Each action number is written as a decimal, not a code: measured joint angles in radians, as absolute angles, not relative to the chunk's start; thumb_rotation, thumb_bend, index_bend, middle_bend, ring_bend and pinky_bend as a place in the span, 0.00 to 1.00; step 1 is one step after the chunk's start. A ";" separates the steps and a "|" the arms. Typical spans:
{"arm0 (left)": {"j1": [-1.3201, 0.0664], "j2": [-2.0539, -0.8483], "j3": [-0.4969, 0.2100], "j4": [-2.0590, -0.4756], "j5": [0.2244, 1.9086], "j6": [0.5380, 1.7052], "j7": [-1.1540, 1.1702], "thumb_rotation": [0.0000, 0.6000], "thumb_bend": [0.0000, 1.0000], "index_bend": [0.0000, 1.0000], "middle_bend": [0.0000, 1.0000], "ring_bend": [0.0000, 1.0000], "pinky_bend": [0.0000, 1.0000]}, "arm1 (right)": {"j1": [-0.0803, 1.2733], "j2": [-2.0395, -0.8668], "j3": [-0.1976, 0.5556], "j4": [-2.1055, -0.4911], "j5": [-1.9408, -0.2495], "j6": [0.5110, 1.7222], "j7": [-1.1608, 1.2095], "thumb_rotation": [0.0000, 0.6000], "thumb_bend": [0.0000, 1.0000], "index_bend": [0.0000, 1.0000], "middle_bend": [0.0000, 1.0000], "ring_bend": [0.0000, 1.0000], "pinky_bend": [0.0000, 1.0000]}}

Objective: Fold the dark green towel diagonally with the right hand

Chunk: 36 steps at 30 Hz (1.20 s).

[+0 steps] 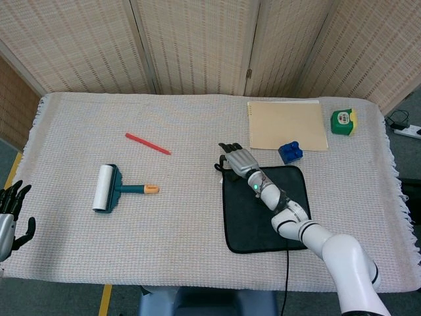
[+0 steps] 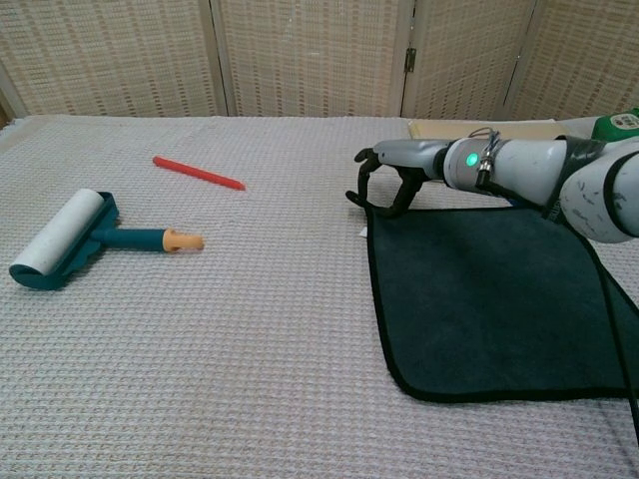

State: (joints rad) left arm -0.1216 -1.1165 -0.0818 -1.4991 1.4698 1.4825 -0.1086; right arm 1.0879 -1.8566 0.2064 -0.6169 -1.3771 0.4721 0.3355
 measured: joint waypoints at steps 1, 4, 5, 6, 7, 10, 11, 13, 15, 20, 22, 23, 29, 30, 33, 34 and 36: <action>-0.122 -1.116 -0.082 -1.499 1.469 1.483 -0.110 1.00 0.64 0.03 0.03 0.00 0.00 | 1.091 -1.859 0.204 -0.611 -1.380 0.471 0.342 1.00 0.45 0.41 0.00 0.00 0.00; -0.122 -1.117 -0.084 -1.496 1.468 1.483 -0.113 1.00 0.64 0.01 0.03 0.00 0.00 | 1.101 -1.867 0.194 -0.597 -1.391 0.464 0.361 1.00 0.45 0.41 0.00 0.00 0.00; -0.122 -1.117 -0.085 -1.494 1.467 1.484 -0.113 1.00 0.64 0.01 0.03 0.00 0.00 | 1.103 -1.869 0.191 -0.593 -1.394 0.462 0.366 1.00 0.45 0.42 0.00 0.00 0.00; -0.122 -1.118 -0.085 -1.493 1.467 1.485 -0.114 1.00 0.64 0.01 0.03 0.00 0.00 | 1.105 -1.870 0.189 -0.591 -1.395 0.460 0.371 1.00 0.45 0.42 0.00 0.00 0.00; -0.122 -1.118 -0.086 -1.492 1.467 1.485 -0.114 1.00 0.64 0.00 0.03 0.00 0.00 | 1.106 -1.871 0.187 -0.589 -1.397 0.459 0.377 1.00 0.45 0.43 0.00 0.00 0.00; -0.122 -1.120 -0.086 -1.490 1.468 1.487 -0.115 1.00 0.64 0.00 0.03 0.00 0.00 | 1.108 -1.872 0.181 -0.582 -1.402 0.461 0.395 1.00 0.45 0.46 0.00 0.00 0.00; -0.122 -1.121 -0.086 -1.487 1.469 1.487 -0.116 1.00 0.64 0.00 0.03 0.00 0.00 | 1.108 -1.872 0.178 -0.580 -1.405 0.462 0.401 1.00 0.46 0.48 0.00 0.00 0.00; -0.123 -1.122 -0.086 -1.485 1.469 1.486 -0.118 1.00 0.64 0.00 0.03 0.00 0.00 | 1.108 -1.871 0.172 -0.575 -1.409 0.462 0.407 1.00 0.47 0.49 0.00 0.00 0.00; -0.123 -1.123 -0.087 -1.484 1.468 1.485 -0.119 1.00 0.64 0.00 0.03 0.00 0.00 | 1.109 -1.872 0.166 -0.569 -1.412 0.458 0.409 1.00 0.49 0.51 0.01 0.00 0.00; -0.123 -1.125 -0.087 -1.482 1.471 1.490 -0.118 1.00 0.64 0.00 0.03 0.00 0.00 | 1.111 -1.876 0.159 -0.558 -1.414 0.455 0.420 1.00 0.50 0.54 0.02 0.00 0.00; -0.123 -1.125 -0.087 -1.481 1.471 1.490 -0.120 1.00 0.64 0.00 0.03 0.00 0.00 | 1.111 -1.877 0.157 -0.557 -1.417 0.460 0.423 1.00 0.51 0.55 0.03 0.01 0.00; -0.123 -1.125 -0.088 -1.479 1.472 1.491 -0.122 1.00 0.64 0.00 0.03 0.00 0.00 | 1.111 -1.877 0.155 -0.556 -1.419 0.464 0.425 1.00 0.51 0.55 0.04 0.01 0.00; -0.123 -1.127 -0.087 -1.476 1.478 1.496 -0.126 1.00 0.65 0.00 0.03 0.00 0.00 | 1.110 -1.879 0.149 -0.549 -1.422 0.469 0.434 1.00 0.55 0.57 0.05 0.02 0.00; -0.122 -1.128 -0.087 -1.476 1.479 1.498 -0.127 1.00 0.65 0.00 0.03 0.00 0.00 | 1.110 -1.878 0.148 -0.550 -1.422 0.470 0.437 1.00 0.55 0.57 0.05 0.02 0.00; -0.121 -1.129 -0.088 -1.472 1.482 1.506 -0.127 1.00 0.65 0.00 0.03 0.00 0.00 | 1.108 -1.873 0.146 -0.557 -1.426 0.480 0.444 1.00 0.55 0.57 0.05 0.02 0.00; -0.121 -1.130 -0.089 -1.472 1.482 1.506 -0.127 1.00 0.65 0.00 0.03 0.00 0.00 | 1.107 -1.869 0.145 -0.562 -1.428 0.485 0.445 1.00 0.55 0.57 0.05 0.02 0.00; -0.121 -1.130 -0.089 -1.471 1.482 1.506 -0.129 1.00 0.65 0.00 0.03 0.00 0.00 | 1.102 -1.856 0.143 -0.579 -1.431 0.500 0.448 1.00 0.55 0.57 0.05 0.02 0.00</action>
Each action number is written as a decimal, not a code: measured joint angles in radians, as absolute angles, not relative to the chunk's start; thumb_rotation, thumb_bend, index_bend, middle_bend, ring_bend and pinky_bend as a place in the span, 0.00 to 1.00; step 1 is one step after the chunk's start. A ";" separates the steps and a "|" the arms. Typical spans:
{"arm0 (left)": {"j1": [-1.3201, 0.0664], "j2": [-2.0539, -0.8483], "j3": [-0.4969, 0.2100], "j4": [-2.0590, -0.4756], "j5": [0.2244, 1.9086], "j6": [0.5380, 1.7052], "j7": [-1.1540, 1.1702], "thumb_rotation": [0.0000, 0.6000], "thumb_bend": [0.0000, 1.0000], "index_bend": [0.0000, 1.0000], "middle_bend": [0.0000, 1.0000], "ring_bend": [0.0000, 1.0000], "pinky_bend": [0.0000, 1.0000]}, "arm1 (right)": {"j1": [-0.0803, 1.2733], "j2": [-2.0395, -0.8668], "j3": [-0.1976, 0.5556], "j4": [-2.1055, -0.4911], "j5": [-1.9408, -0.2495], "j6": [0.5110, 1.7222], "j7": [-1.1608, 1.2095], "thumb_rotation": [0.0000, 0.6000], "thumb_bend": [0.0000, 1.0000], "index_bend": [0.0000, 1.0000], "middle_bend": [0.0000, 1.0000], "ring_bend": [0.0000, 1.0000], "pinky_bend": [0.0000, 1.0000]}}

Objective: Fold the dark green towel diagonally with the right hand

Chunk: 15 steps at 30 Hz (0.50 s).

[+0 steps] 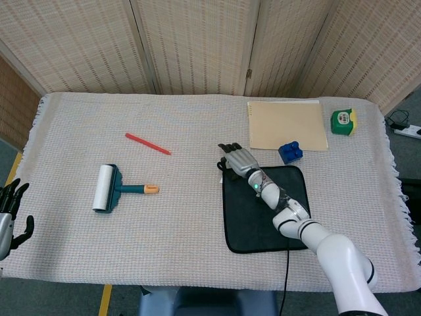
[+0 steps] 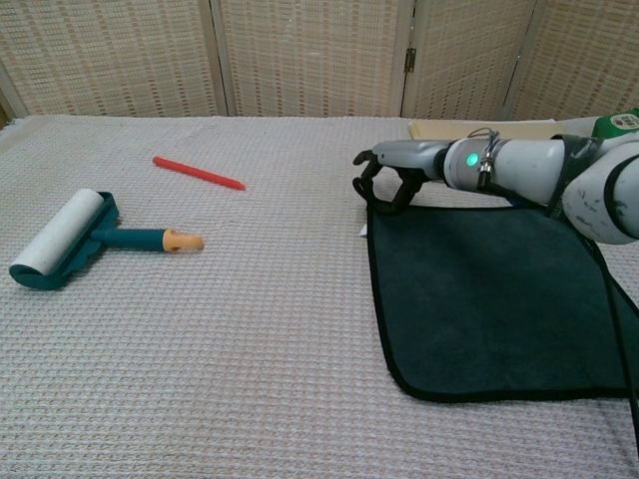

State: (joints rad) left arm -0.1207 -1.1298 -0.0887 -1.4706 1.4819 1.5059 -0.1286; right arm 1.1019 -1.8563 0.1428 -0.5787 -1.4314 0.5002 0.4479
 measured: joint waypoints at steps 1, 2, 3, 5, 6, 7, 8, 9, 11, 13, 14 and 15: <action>-0.121 -1.130 -0.089 -1.470 1.482 1.506 -0.129 1.00 0.65 0.00 0.03 0.00 0.00 | 1.099 -1.849 0.142 -0.589 -1.433 0.508 0.449 1.00 0.55 0.57 0.05 0.02 0.00; -0.120 -1.130 -0.089 -1.470 1.482 1.507 -0.129 1.00 0.65 0.00 0.03 0.00 0.00 | 1.093 -1.837 0.140 -0.606 -1.437 0.522 0.451 1.00 0.55 0.57 0.05 0.02 0.00; -0.120 -1.130 -0.089 -1.470 1.482 1.508 -0.128 1.00 0.65 0.00 0.03 0.00 0.00 | 1.088 -1.827 0.138 -0.622 -1.439 0.534 0.452 1.00 0.55 0.57 0.05 0.03 0.00; -0.120 -1.130 -0.089 -1.471 1.485 1.511 -0.125 1.00 0.65 0.00 0.03 0.00 0.00 | 1.071 -1.796 0.132 -0.668 -1.448 0.569 0.453 1.00 0.55 0.57 0.05 0.03 0.00; -0.120 -1.131 -0.089 -1.471 1.485 1.511 -0.123 1.00 0.65 0.00 0.03 0.00 0.00 | 1.061 -1.781 0.127 -0.691 -1.453 0.587 0.453 1.00 0.55 0.57 0.05 0.03 0.00; -0.120 -1.131 -0.089 -1.471 1.486 1.512 -0.120 1.00 0.65 0.00 0.03 0.00 0.00 | 1.051 -1.765 0.122 -0.716 -1.458 0.605 0.452 1.00 0.55 0.57 0.05 0.03 0.00; -0.120 -1.132 -0.088 -1.472 1.486 1.512 -0.117 1.00 0.65 0.00 0.03 0.00 0.00 | 1.034 -1.741 0.114 -0.752 -1.466 0.633 0.450 1.00 0.55 0.57 0.05 0.03 0.00; -0.120 -1.133 -0.088 -1.472 1.487 1.512 -0.115 1.00 0.65 0.00 0.03 0.00 0.00 | 1.019 -1.722 0.107 -0.780 -1.472 0.655 0.447 1.00 0.55 0.57 0.05 0.03 0.00; -0.120 -1.136 -0.087 -1.473 1.488 1.512 -0.107 1.00 0.65 0.00 0.03 0.00 0.00 | 0.981 -1.677 0.086 -0.845 -1.489 0.713 0.439 1.00 0.55 0.57 0.06 0.03 0.00; -0.120 -1.138 -0.086 -1.474 1.489 1.513 -0.098 1.00 0.65 0.00 0.03 0.00 0.00 | 0.943 -1.637 0.064 -0.900 -1.507 0.766 0.430 1.00 0.56 0.57 0.06 0.04 0.00; -0.121 -1.141 -0.085 -1.475 1.490 1.513 -0.091 1.00 0.64 0.00 0.03 0.00 0.00 | 0.918 -1.609 0.047 -0.936 -1.519 0.801 0.422 1.00 0.56 0.57 0.06 0.04 0.00; -0.121 -1.143 -0.085 -1.476 1.491 1.513 -0.086 1.00 0.64 0.00 0.03 0.00 0.00 | 0.900 -1.589 0.035 -0.960 -1.529 0.826 0.416 1.00 0.55 0.57 0.06 0.04 0.00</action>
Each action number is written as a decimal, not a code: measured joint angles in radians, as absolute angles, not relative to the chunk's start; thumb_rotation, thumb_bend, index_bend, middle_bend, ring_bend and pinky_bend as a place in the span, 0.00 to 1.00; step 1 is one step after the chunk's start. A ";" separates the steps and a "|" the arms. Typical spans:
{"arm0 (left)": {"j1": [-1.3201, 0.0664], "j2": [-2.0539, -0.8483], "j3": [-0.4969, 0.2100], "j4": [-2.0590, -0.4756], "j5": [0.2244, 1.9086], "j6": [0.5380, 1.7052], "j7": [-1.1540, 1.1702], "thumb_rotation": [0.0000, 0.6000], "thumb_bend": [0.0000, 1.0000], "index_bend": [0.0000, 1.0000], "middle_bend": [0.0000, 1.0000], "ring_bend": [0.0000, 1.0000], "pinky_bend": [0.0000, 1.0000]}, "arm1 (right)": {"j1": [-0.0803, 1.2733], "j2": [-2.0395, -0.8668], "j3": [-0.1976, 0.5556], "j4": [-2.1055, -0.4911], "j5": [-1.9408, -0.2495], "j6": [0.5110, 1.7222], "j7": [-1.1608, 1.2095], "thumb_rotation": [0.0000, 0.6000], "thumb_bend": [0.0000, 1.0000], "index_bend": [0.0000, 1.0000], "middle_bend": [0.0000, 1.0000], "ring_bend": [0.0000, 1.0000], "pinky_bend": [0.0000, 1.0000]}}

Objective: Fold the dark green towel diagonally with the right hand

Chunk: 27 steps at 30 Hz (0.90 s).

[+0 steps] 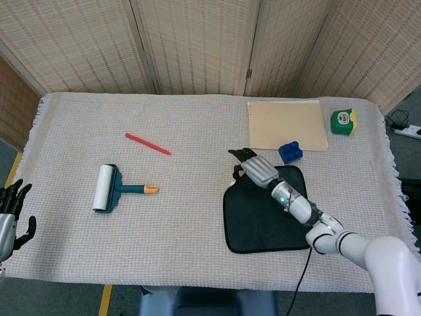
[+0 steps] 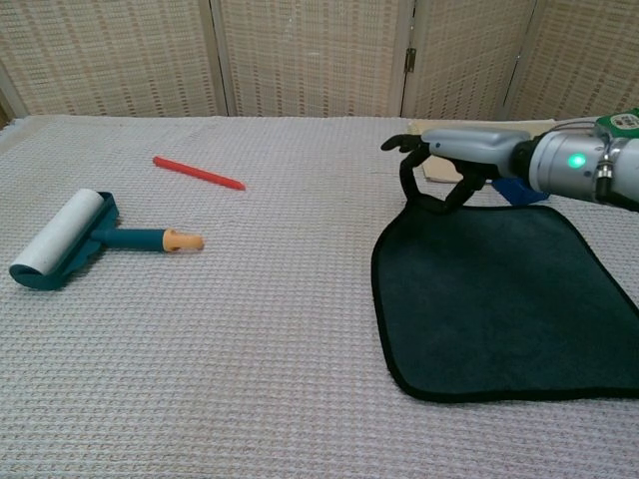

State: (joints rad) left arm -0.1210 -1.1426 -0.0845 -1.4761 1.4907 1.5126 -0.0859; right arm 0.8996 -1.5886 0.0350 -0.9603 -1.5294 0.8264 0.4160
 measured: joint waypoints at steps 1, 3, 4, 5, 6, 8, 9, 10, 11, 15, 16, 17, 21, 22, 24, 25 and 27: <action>-0.121 -1.144 -0.084 -1.477 1.491 1.512 -0.080 1.00 0.64 0.00 0.03 0.00 0.00 | 0.882 -1.568 0.023 -0.982 -1.540 0.851 0.408 1.00 0.55 0.57 0.06 0.04 0.00; -0.122 -1.149 -0.082 -1.479 1.493 1.512 -0.067 1.00 0.64 0.00 0.03 0.00 0.00 | 0.843 -1.524 -0.004 -1.030 -1.563 0.907 0.385 1.00 0.55 0.57 0.06 0.04 0.00; -0.122 -1.151 -0.081 -1.480 1.494 1.512 -0.063 1.00 0.64 0.00 0.03 0.00 0.00 | 0.825 -1.507 -0.016 -1.051 -1.572 0.930 0.374 1.00 0.55 0.57 0.06 0.04 0.00; -0.123 -1.152 -0.081 -1.481 1.495 1.512 -0.057 1.00 0.65 0.00 0.03 0.00 0.00 | 0.803 -1.486 -0.031 -1.078 -1.583 0.956 0.362 1.00 0.55 0.57 0.06 0.04 0.00; -0.123 -1.153 -0.080 -1.482 1.496 1.512 -0.053 1.00 0.65 0.00 0.03 0.00 0.00 | 0.787 -1.470 -0.044 -1.097 -1.590 0.973 0.354 1.00 0.55 0.57 0.06 0.04 0.00; -0.122 -1.155 -0.080 -1.483 1.495 1.515 -0.046 1.00 0.65 0.00 0.03 0.00 0.00 | 0.751 -1.436 -0.073 -1.139 -1.607 1.004 0.335 1.00 0.55 0.58 0.06 0.04 0.00; -0.122 -1.156 -0.080 -1.484 1.494 1.515 -0.044 1.00 0.65 0.00 0.03 0.00 0.00 | 0.736 -1.423 -0.085 -1.152 -1.614 1.016 0.325 1.00 0.55 0.58 0.07 0.04 0.00; -0.121 -1.156 -0.081 -1.484 1.492 1.515 -0.043 1.00 0.65 0.00 0.03 0.00 0.00 | 0.724 -1.414 -0.096 -1.162 -1.619 1.027 0.313 1.00 0.55 0.58 0.07 0.04 0.00; -0.122 -1.157 -0.082 -1.484 1.490 1.514 -0.041 1.00 0.65 0.00 0.03 0.00 0.00 | 0.709 -1.406 -0.105 -1.172 -1.625 1.040 0.297 1.00 0.55 0.58 0.07 0.04 0.00; -0.122 -1.158 -0.082 -1.487 1.488 1.513 -0.033 1.00 0.64 0.00 0.03 0.00 0.00 | 0.656 -1.385 -0.136 -1.194 -1.643 1.082 0.261 1.00 0.55 0.58 0.07 0.04 0.00; -0.121 -1.158 -0.082 -1.488 1.489 1.514 -0.031 1.00 0.64 0.00 0.03 0.00 0.00 | 0.644 -1.380 -0.143 -1.200 -1.647 1.091 0.256 1.00 0.55 0.58 0.07 0.04 0.00; -0.121 -1.159 -0.082 -1.489 1.491 1.516 -0.029 1.00 0.64 0.00 0.03 0.00 0.00 | 0.630 -1.373 -0.151 -1.207 -1.652 1.102 0.249 1.00 0.55 0.58 0.07 0.04 0.00; -0.120 -1.160 -0.080 -1.491 1.494 1.517 -0.024 1.00 0.65 0.00 0.03 0.00 0.00 | 0.598 -1.361 -0.167 -1.220 -1.664 1.125 0.218 1.00 0.55 0.59 0.07 0.05 0.00; -0.120 -1.161 -0.080 -1.490 1.494 1.517 -0.023 1.00 0.65 0.00 0.03 0.00 0.00 | 0.589 -1.359 -0.171 -1.223 -1.666 1.129 0.212 1.00 0.55 0.59 0.07 0.05 0.00; -0.121 -1.162 -0.080 -1.490 1.493 1.515 -0.021 1.00 0.64 0.00 0.03 0.00 0.00 | 0.569 -1.353 -0.183 -1.230 -1.672 1.136 0.198 1.00 0.55 0.59 0.08 0.05 0.00; -0.122 -1.162 -0.079 -1.490 1.493 1.513 -0.020 1.00 0.64 0.00 0.03 0.00 0.00 | 0.562 -1.351 -0.188 -1.233 -1.675 1.139 0.194 1.00 0.55 0.59 0.08 0.05 0.00; -0.123 -1.163 -0.078 -1.490 1.493 1.509 -0.017 1.00 0.64 0.00 0.03 0.00 0.00 | 0.544 -1.346 -0.199 -1.238 -1.682 1.149 0.189 1.00 0.55 0.59 0.08 0.05 0.00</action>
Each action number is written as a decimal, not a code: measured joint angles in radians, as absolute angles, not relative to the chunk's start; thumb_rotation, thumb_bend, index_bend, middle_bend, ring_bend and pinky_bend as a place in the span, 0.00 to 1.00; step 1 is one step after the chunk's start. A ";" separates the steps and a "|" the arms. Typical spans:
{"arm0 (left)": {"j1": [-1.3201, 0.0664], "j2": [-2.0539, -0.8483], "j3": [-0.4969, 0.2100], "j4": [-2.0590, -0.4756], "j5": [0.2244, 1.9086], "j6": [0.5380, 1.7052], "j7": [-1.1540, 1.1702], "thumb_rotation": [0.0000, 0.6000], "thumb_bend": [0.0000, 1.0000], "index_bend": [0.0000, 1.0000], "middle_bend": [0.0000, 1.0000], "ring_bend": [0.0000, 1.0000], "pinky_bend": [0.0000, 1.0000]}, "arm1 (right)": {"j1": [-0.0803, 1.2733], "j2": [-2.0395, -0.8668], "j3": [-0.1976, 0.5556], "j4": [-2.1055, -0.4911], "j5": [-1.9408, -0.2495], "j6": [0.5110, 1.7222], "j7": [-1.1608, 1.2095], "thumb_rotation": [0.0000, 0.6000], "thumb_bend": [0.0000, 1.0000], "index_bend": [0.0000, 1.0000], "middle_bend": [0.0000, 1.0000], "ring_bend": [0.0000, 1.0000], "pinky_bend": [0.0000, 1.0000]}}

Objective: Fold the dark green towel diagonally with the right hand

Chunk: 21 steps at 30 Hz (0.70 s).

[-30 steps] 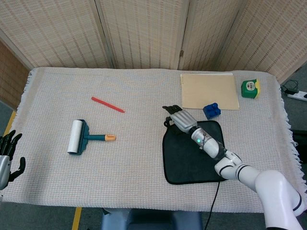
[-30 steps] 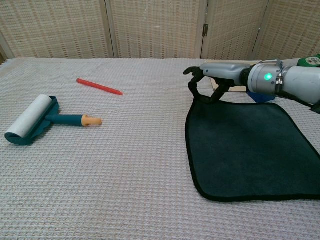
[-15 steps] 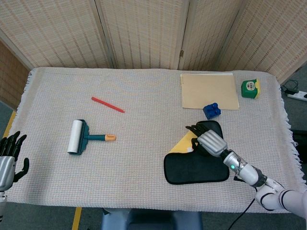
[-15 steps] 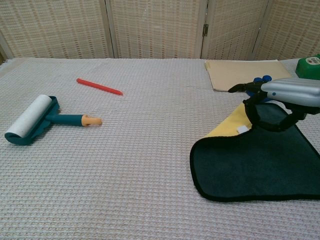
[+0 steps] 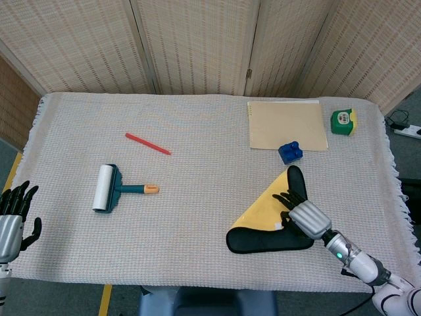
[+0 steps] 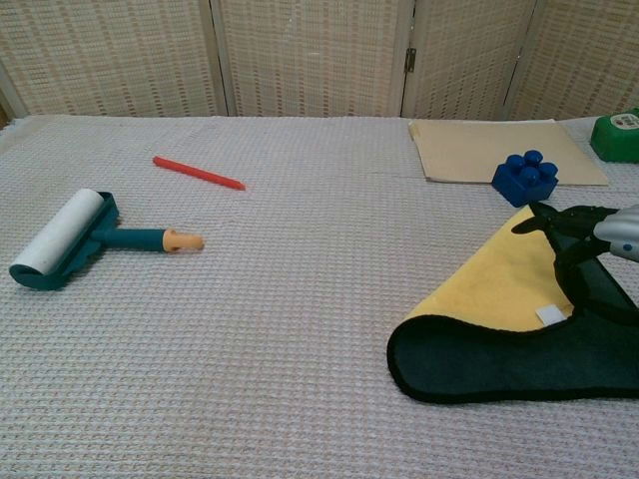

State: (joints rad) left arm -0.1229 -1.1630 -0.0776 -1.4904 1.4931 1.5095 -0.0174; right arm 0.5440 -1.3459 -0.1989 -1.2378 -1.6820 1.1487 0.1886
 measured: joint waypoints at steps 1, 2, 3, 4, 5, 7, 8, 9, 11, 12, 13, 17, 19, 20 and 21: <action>-0.123 -1.163 -0.077 -1.491 1.494 1.509 -0.016 1.00 0.64 0.00 0.03 0.00 0.00 | 0.536 -1.344 -0.203 -1.239 -1.685 1.154 0.187 1.00 0.55 0.59 0.08 0.05 0.00; -0.123 -1.164 -0.077 -1.491 1.494 1.509 -0.015 1.00 0.65 0.00 0.03 0.00 0.00 | 0.526 -1.342 -0.207 -1.240 -1.688 1.162 0.185 1.00 0.55 0.59 0.08 0.05 0.00; -0.123 -1.164 -0.077 -1.491 1.494 1.510 -0.014 1.00 0.65 0.00 0.03 0.00 0.00 | 0.518 -1.340 -0.209 -1.239 -1.690 1.168 0.183 1.00 0.55 0.59 0.08 0.05 0.00; -0.123 -1.165 -0.077 -1.491 1.494 1.510 -0.013 1.00 0.65 0.00 0.03 0.00 0.00 | 0.511 -1.339 -0.210 -1.238 -1.690 1.173 0.181 1.00 0.55 0.59 0.08 0.05 0.00; -0.124 -1.165 -0.078 -1.490 1.494 1.510 -0.013 1.00 0.65 0.00 0.03 0.00 0.00 | 0.502 -1.338 -0.211 -1.235 -1.689 1.177 0.179 1.00 0.55 0.59 0.08 0.05 0.00; -0.125 -1.166 -0.079 -1.488 1.490 1.506 -0.012 1.00 0.65 0.00 0.03 0.00 0.00 | 0.492 -1.337 -0.213 -1.231 -1.686 1.176 0.185 1.00 0.55 0.59 0.08 0.05 0.00; -0.126 -1.167 -0.079 -1.487 1.488 1.502 -0.012 1.00 0.65 0.00 0.03 0.00 0.00 | 0.487 -1.336 -0.215 -1.226 -1.686 1.175 0.189 1.00 0.55 0.59 0.08 0.05 0.00; -0.127 -1.168 -0.079 -1.486 1.487 1.499 -0.011 1.00 0.65 0.00 0.03 0.00 0.00 | 0.484 -1.336 -0.216 -1.221 -1.686 1.175 0.190 1.00 0.55 0.59 0.08 0.05 0.00; -0.130 -1.170 -0.079 -1.485 1.485 1.493 -0.008 1.00 0.64 0.00 0.03 0.00 0.00 | 0.474 -1.336 -0.218 -1.208 -1.689 1.176 0.191 1.00 0.55 0.59 0.08 0.05 0.00; -0.131 -1.171 -0.078 -1.484 1.485 1.491 -0.006 1.00 0.64 0.00 0.03 0.00 0.00 | 0.470 -1.336 -0.219 -1.203 -1.690 1.177 0.194 1.00 0.55 0.59 0.08 0.05 0.00; -0.132 -1.172 -0.078 -1.484 1.484 1.489 -0.005 1.00 0.64 0.00 0.03 0.00 0.00 | 0.467 -1.336 -0.220 -1.200 -1.690 1.178 0.199 1.00 0.55 0.59 0.08 0.05 0.00; -0.134 -1.176 -0.079 -1.480 1.479 1.485 0.002 1.00 0.65 0.00 0.03 0.00 0.00 | 0.454 -1.336 -0.226 -1.184 -1.699 1.181 0.230 1.00 0.55 0.59 0.08 0.05 0.00; -0.134 -1.177 -0.080 -1.480 1.477 1.484 0.003 1.00 0.65 0.00 0.03 0.00 0.00 | 0.448 -1.335 -0.231 -1.176 -1.708 1.183 0.243 1.00 0.56 0.59 0.08 0.05 0.00; -0.134 -1.178 -0.080 -1.479 1.476 1.483 0.005 1.00 0.65 0.00 0.03 0.00 0.00 | 0.443 -1.334 -0.235 -1.170 -1.714 1.185 0.245 1.00 0.56 0.59 0.08 0.05 0.00; -0.135 -1.178 -0.080 -1.479 1.475 1.482 0.005 1.00 0.65 0.00 0.03 0.00 0.00 | 0.439 -1.333 -0.237 -1.166 -1.716 1.187 0.244 1.00 0.56 0.59 0.08 0.05 0.00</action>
State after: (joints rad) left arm -0.1346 -1.1783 -0.0799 -1.4787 1.4751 1.4822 0.0048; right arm 0.4395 -1.3329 -0.2367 -1.1664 -1.7160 1.1866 0.2443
